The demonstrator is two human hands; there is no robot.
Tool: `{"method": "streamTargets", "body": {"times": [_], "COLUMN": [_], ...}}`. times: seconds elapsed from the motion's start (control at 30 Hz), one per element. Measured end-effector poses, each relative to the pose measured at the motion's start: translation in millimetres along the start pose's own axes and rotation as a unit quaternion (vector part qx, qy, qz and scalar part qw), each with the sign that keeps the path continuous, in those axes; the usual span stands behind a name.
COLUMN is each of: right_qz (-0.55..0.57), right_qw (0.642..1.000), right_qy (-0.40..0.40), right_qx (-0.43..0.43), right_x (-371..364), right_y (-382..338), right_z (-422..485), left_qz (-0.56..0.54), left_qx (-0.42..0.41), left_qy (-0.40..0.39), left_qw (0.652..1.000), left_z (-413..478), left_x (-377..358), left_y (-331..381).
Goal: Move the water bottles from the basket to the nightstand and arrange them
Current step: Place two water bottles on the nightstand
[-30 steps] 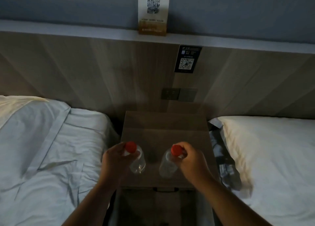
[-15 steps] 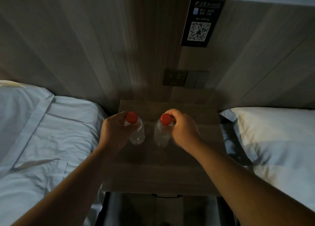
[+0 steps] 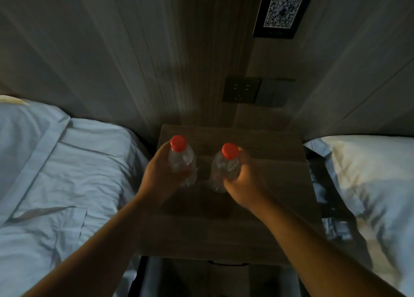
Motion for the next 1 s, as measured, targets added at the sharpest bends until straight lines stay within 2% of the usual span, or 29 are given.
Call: {"method": "streamTargets", "body": {"times": [0.17, 0.37, 0.5, 0.67, 0.83, 1.0], "right_qz": [-0.008, 0.033, 0.046, 0.038, 0.025, -0.082], "right_qw": [0.998, 0.995, 0.994, 0.993, 0.988, 0.982], "right_qy": [-0.003, -0.005, 0.024, 0.036, 0.036, -0.035], "right_qx": [-0.068, -0.092, -0.091, -0.107, -0.151, -0.167], "right_x": [-19.6, -26.6, -29.7, -41.3, -45.3, -45.1], "right_y": [44.0, 48.6, 41.3, 51.3, 66.2, 90.7], "right_z": [6.3, 25.9, 47.6, 60.1, 63.1, 47.0], "left_qz": [0.011, -0.013, -0.038, -0.057, -0.003, 0.085], "left_qx": [-0.005, 0.022, 0.017, 0.055, 0.045, 0.052], "left_qy": [-0.004, 0.009, 0.025, 0.057, 0.025, -0.049], "left_qw": [1.000, 1.000, 0.999, 0.995, 0.999, 0.994], "left_z": [1.6, 10.0, 29.3, 60.6, 79.3, 47.3], "left_x": [-25.3, -35.9, -30.5, -26.2, -26.6, -31.8], "left_y": [-32.3, -58.0, -61.1, -63.9, -67.5, -88.4]}}
Point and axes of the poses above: each hand's wrist, its own z-axis towards the middle knuckle, its own x-axis out of the back of the hand, y = z × x, the point moved 7 cm from there along z, towards the middle knuckle, and after that the axes turned 4 degrees about z, right-handed, at the moved point
